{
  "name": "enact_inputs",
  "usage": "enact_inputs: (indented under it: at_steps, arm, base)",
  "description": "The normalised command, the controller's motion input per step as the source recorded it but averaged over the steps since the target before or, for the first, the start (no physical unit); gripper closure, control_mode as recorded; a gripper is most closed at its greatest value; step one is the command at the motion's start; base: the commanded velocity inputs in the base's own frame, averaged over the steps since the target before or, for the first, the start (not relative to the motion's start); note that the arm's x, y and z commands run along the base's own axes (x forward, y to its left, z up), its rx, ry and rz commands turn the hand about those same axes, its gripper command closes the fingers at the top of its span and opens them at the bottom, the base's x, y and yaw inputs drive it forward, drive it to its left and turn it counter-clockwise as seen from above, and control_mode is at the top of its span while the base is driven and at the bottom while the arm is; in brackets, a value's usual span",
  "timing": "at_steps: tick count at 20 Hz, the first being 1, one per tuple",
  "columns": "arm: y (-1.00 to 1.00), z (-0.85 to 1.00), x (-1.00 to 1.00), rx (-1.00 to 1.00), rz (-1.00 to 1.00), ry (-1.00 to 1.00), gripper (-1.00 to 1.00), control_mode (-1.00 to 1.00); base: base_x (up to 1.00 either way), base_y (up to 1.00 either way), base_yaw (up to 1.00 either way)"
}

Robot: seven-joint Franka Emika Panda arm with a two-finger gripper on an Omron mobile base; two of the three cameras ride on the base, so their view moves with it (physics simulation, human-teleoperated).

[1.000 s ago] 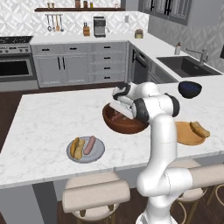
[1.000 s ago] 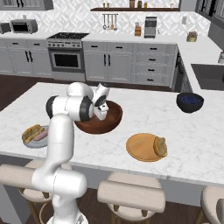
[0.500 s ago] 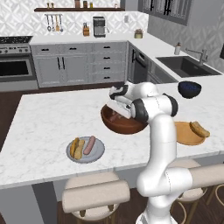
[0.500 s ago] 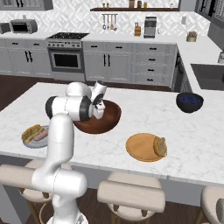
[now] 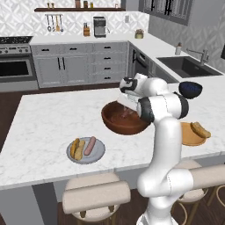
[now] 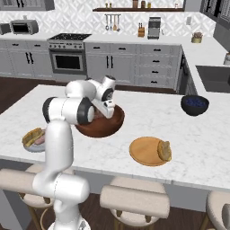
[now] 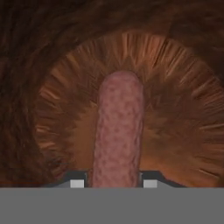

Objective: Place one bun and one sausage from the bowl on each plate.

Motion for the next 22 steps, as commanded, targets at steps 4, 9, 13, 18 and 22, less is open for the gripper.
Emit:
enact_inputs:
  at_steps: [4,9,13,18,22]
  arm:
    - [-0.58,0.46,-1.0,-0.32,0.23,0.05,1.0,-1.0]
    - [-0.73,0.5,-1.0,-0.23,0.35,0.0,1.0,-1.0]
    - [-0.92,0.98,-0.84,-0.01,0.36,0.02,1.0,-1.0]
    - [-1.0,0.11,-0.46,0.13,0.31,0.0,1.0,-1.0]
    - [-0.75,-0.31,-0.48,0.15,0.25,0.0,1.0,-1.0]
  base:
    - [0.0,0.0,0.0]
    - [0.0,0.0,0.0]
    - [0.0,0.0,0.0]
    - [0.0,0.0,0.0]
    - [0.0,0.0,0.0]
